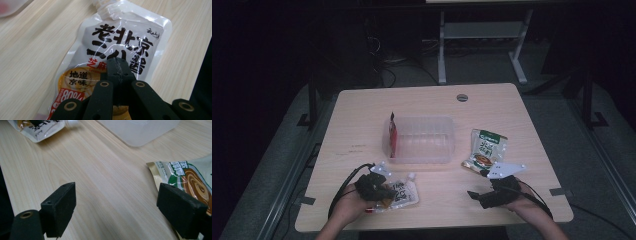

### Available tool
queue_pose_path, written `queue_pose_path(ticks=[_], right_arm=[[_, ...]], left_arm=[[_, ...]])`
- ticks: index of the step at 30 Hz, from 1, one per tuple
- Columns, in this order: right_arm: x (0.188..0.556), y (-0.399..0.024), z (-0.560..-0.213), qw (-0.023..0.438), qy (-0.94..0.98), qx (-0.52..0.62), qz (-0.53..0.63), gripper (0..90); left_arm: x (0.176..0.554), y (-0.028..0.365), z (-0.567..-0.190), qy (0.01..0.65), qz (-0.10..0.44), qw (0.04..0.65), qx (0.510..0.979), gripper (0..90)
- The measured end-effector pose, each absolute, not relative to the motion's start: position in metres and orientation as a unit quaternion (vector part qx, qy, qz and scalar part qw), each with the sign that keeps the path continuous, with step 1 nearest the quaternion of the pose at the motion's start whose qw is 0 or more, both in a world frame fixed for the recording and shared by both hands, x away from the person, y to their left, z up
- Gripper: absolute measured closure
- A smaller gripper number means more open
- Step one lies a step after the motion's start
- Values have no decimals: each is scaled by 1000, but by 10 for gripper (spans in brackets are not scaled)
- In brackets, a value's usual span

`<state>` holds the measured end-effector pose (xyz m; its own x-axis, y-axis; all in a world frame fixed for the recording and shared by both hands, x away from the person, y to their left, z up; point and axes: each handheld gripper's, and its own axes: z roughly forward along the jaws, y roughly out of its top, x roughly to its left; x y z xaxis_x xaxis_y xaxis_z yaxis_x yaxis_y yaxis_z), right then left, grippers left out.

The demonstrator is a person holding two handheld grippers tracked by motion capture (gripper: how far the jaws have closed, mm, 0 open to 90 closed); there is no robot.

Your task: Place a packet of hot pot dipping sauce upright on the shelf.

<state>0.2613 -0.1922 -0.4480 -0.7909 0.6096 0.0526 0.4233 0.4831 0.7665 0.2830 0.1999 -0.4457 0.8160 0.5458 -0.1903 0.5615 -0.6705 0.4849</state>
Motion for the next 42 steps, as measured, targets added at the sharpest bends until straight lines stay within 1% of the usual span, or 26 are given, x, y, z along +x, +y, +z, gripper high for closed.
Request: queue_pose_path(ticks=[11, 14, 17, 20, 21, 25, 29, 35, 38, 42], right_arm=[[263, -191, -448, 116, 854, 296, 413, 155], [262, -191, -448, 113, 853, 300, 411, 155], [262, -192, -448, 113, 853, 300, 411, 155], [262, -192, -447, 112, 853, 299, 412, 155], [262, -192, -448, 113, 853, 300, 412, 155], [264, -191, -448, 107, 854, 301, 411, 155], [264, -189, -447, 83, 852, 315, 410, 154], [270, -181, -440, 42, 839, 329, 431, 145], [275, -162, -436, 20, 843, 323, 430, 147], [277, -138, -438, 4, 855, 305, 420, 147]], left_arm=[[284, 162, -446, 294, -7, 276, 915, 900], [284, 160, -446, 284, -6, 277, 918, 900], [285, 167, -445, 285, -19, 297, 911, 899], [285, 177, -439, 287, -18, 316, 904, 899], [285, 181, -437, 293, -14, 326, 899, 899], [292, 200, -429, 295, 19, 331, 896, 899], [294, 216, -428, 309, 25, 336, 889, 899], [283, 237, -419, 319, 40, 340, 884, 899], [275, 244, -419, 329, 40, 346, 878, 898], [263, 248, -421, 329, 41, 339, 880, 898]])
